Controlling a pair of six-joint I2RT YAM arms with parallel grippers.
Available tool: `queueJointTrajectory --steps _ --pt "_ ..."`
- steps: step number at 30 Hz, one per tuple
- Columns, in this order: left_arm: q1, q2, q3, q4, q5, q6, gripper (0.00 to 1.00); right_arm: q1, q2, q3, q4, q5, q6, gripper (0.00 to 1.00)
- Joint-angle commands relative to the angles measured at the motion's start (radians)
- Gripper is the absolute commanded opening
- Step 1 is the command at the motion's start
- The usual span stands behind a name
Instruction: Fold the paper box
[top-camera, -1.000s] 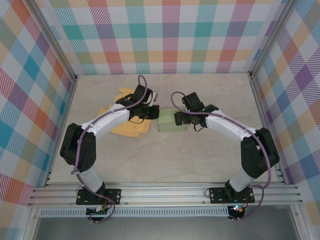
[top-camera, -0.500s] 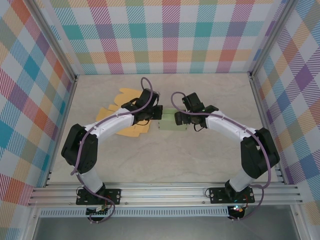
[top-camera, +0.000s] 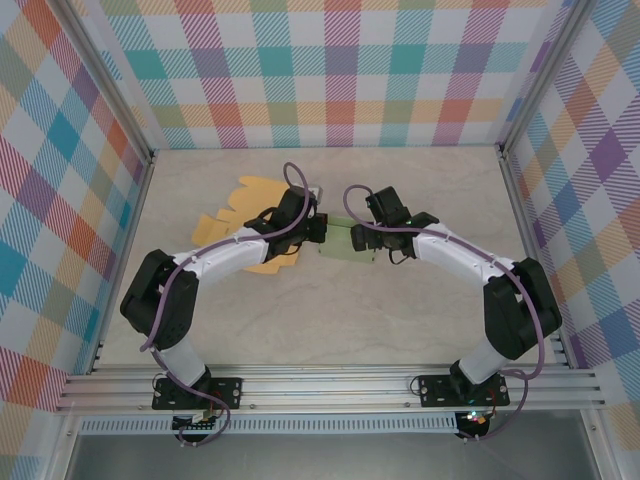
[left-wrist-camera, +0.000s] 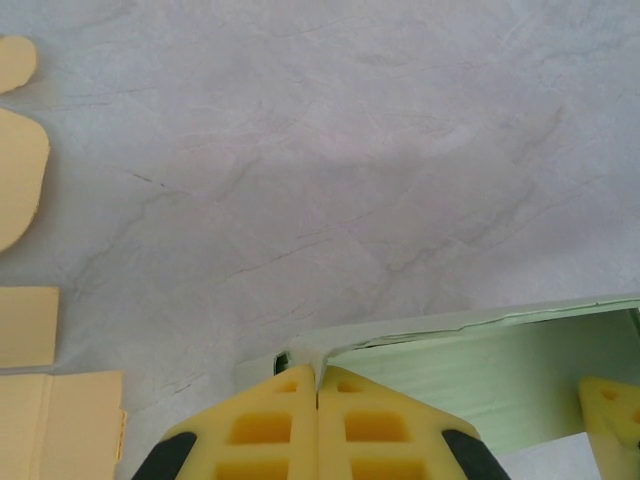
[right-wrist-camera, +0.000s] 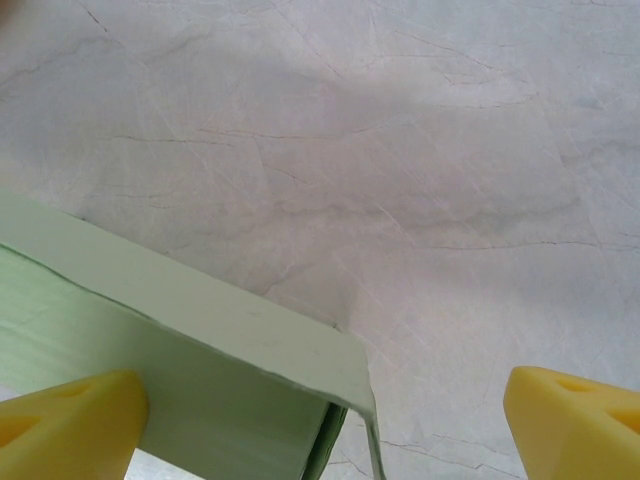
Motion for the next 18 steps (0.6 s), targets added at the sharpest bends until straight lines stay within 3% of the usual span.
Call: queueJointTrajectory --steps 1,12,18 --pt "-0.035 0.0 -0.041 -0.011 0.027 0.027 0.0 0.009 -0.007 0.008 -0.079 -0.042 -0.004 0.93" --pt "-0.043 -0.004 -0.038 -0.031 -0.01 0.035 0.0 0.007 -0.07 0.079 -0.145 -0.05 -0.012 0.74" --pt "-0.053 0.006 -0.033 -0.031 -0.031 0.027 0.0 0.009 -0.092 0.071 -0.212 -0.054 0.075 0.64"
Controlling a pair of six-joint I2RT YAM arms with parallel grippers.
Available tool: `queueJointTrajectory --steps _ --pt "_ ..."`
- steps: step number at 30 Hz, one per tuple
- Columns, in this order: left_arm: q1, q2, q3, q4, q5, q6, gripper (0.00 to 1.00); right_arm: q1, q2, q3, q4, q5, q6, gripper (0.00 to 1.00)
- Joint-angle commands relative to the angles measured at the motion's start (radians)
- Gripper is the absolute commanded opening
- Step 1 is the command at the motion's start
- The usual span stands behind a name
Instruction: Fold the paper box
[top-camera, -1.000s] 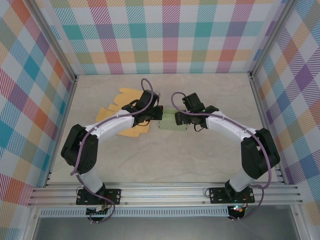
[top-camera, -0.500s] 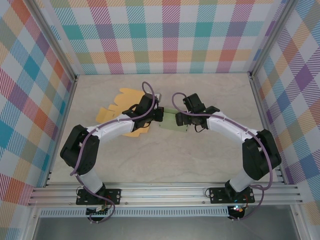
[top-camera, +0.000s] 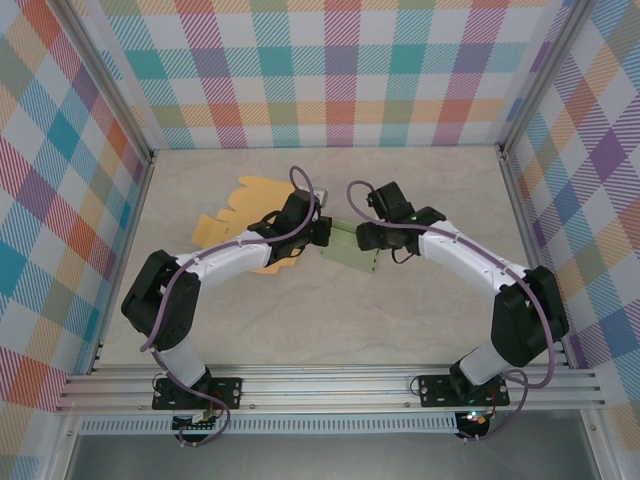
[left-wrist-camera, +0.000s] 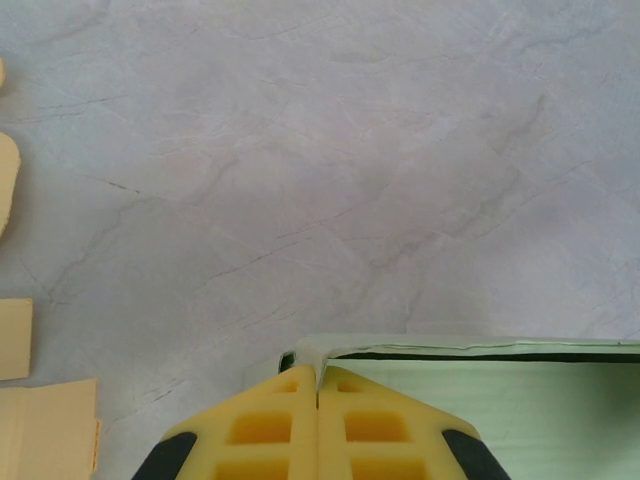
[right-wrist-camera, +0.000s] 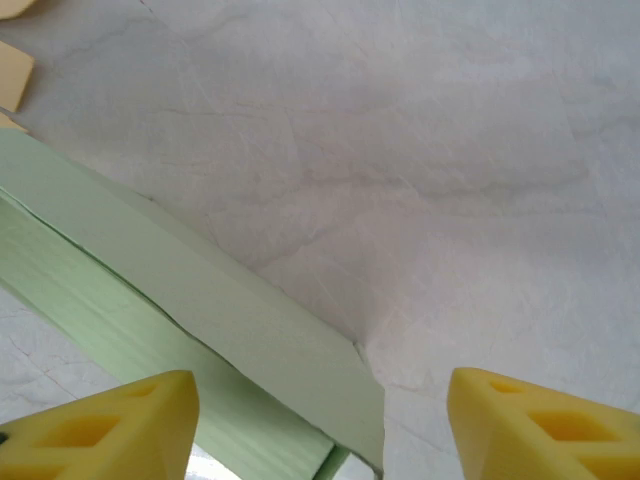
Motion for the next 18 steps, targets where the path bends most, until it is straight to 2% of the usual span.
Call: queueJointTrajectory --steps 1,8,11,18 --pt "-0.027 0.008 -0.017 -0.058 -0.018 0.0 0.0 0.005 -0.05 0.002 -0.07 -0.001 0.072 0.62" --pt "-0.054 0.016 0.009 -0.077 -0.06 0.002 0.0 0.005 -0.081 -0.023 -0.082 -0.024 0.133 0.37" --pt "-0.067 0.023 0.017 -0.078 -0.082 -0.001 0.0 0.005 -0.075 -0.027 -0.081 -0.033 0.15 0.31" --pt "-0.073 0.026 0.02 -0.081 -0.114 -0.02 0.0 0.005 -0.076 -0.045 -0.121 0.008 0.198 0.34"
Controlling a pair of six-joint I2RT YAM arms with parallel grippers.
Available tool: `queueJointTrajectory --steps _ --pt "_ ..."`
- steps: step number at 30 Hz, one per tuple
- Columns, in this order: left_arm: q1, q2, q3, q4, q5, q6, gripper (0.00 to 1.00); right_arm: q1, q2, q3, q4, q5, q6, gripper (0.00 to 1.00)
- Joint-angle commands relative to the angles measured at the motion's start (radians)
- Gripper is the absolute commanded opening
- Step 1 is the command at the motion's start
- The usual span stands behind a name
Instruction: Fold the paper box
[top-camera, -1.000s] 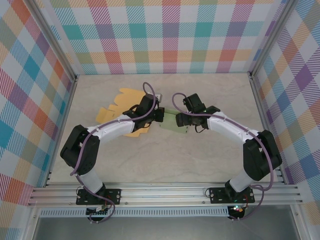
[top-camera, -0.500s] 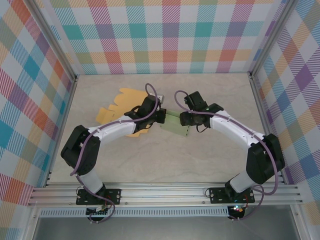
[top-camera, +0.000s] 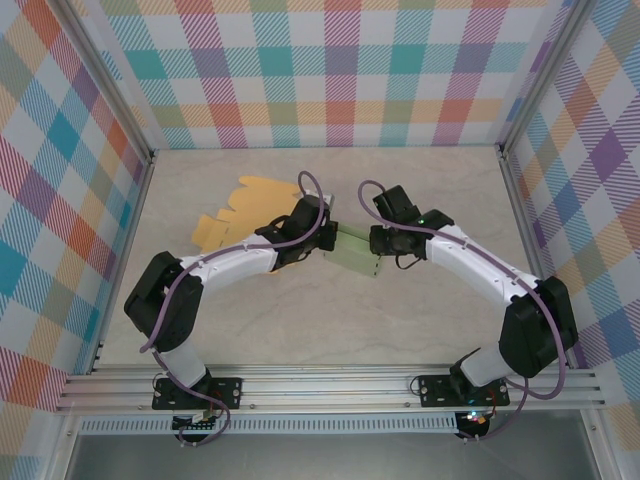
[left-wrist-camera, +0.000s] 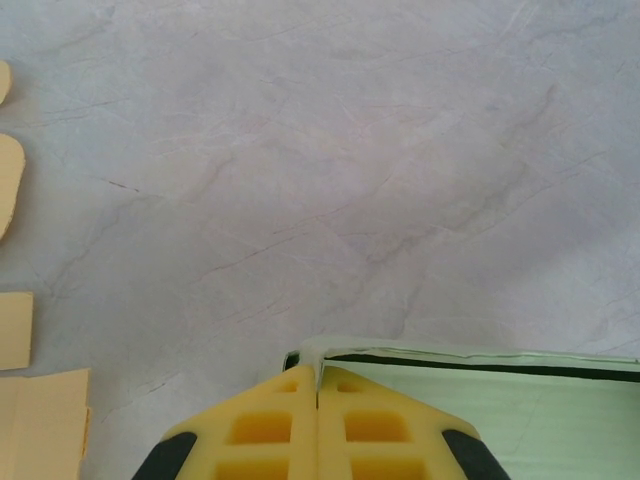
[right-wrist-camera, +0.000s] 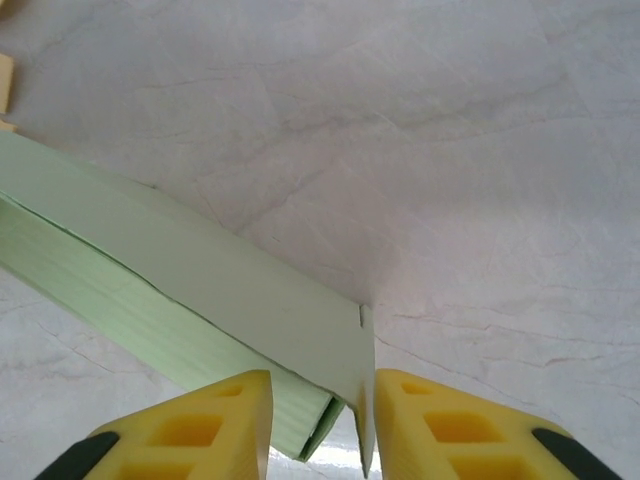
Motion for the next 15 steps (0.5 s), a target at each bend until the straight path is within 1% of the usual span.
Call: queueJointTrajectory --steps 1,10,13,15 --pt "-0.016 0.022 0.013 -0.068 -0.021 -0.018 0.0 0.004 -0.014 -0.025 -0.037 0.013 0.04 0.34" --pt "-0.016 0.021 0.012 -0.068 -0.026 -0.023 0.0 0.004 -0.026 -0.067 0.006 -0.071 0.05 0.24" --pt "-0.017 0.019 0.01 -0.065 -0.027 -0.023 0.0 0.004 -0.03 -0.065 0.012 -0.075 0.05 0.23" --pt "-0.018 0.016 0.007 -0.064 -0.03 -0.023 0.0 0.003 -0.033 -0.057 0.01 -0.075 0.047 0.24"
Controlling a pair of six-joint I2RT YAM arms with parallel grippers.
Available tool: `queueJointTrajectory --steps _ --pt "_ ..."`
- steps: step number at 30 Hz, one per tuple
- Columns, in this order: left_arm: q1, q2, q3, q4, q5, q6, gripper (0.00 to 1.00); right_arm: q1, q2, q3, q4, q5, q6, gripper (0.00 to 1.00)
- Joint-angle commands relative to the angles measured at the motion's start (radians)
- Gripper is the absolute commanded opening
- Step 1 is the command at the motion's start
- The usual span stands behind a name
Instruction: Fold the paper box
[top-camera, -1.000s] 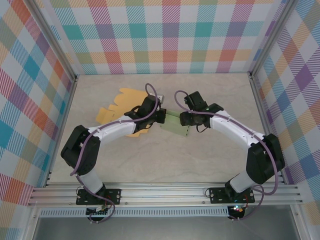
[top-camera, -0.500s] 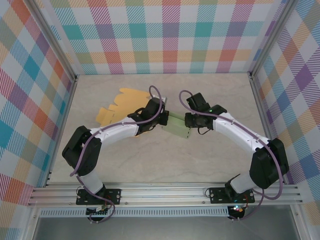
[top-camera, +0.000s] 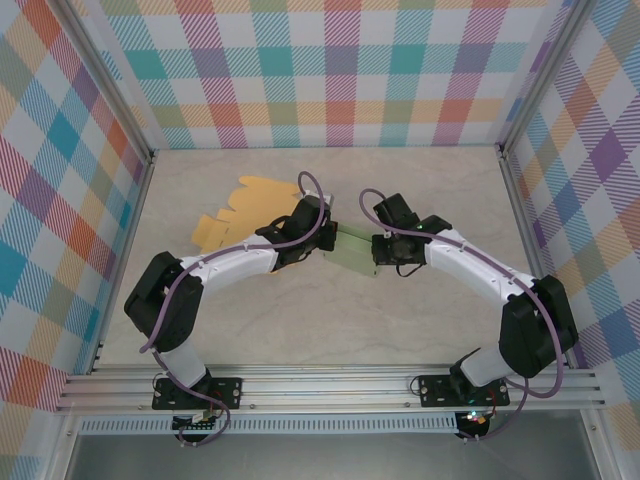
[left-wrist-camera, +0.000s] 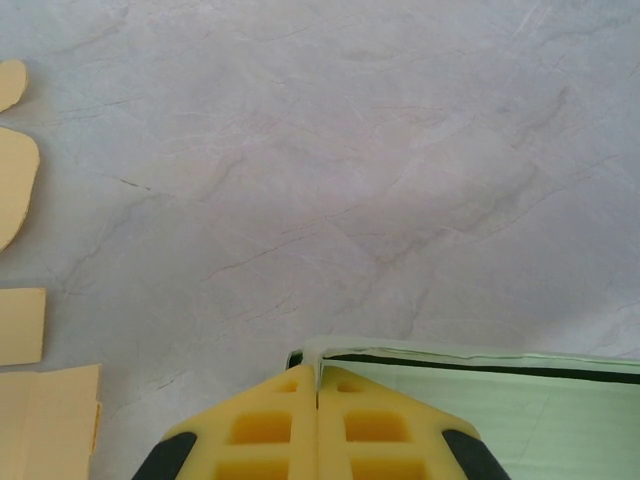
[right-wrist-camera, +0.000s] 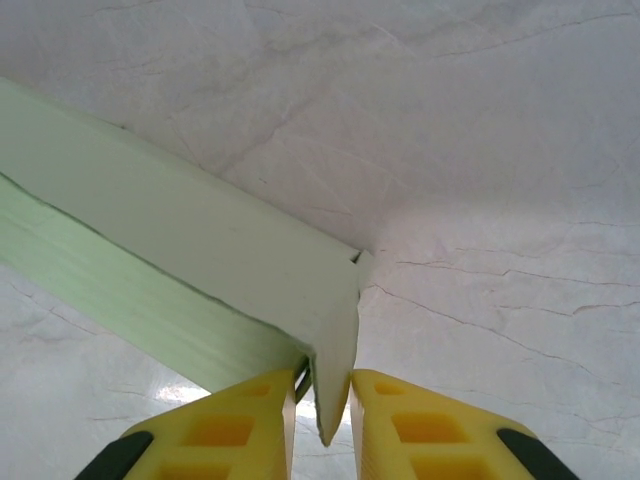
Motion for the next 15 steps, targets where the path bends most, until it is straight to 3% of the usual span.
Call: queueJointTrajectory --steps 1,9,15 --pt "-0.014 0.014 0.005 -0.057 -0.009 -0.015 0.0 0.004 -0.033 0.008 0.011 -0.015 0.013 0.26" --pt "-0.019 0.016 0.01 -0.062 -0.011 -0.01 0.0 0.003 -0.044 0.062 -0.058 0.091 0.0 0.33" --pt "-0.022 0.021 0.016 -0.068 -0.012 -0.01 0.0 0.003 -0.02 0.085 -0.061 0.085 -0.014 0.26"
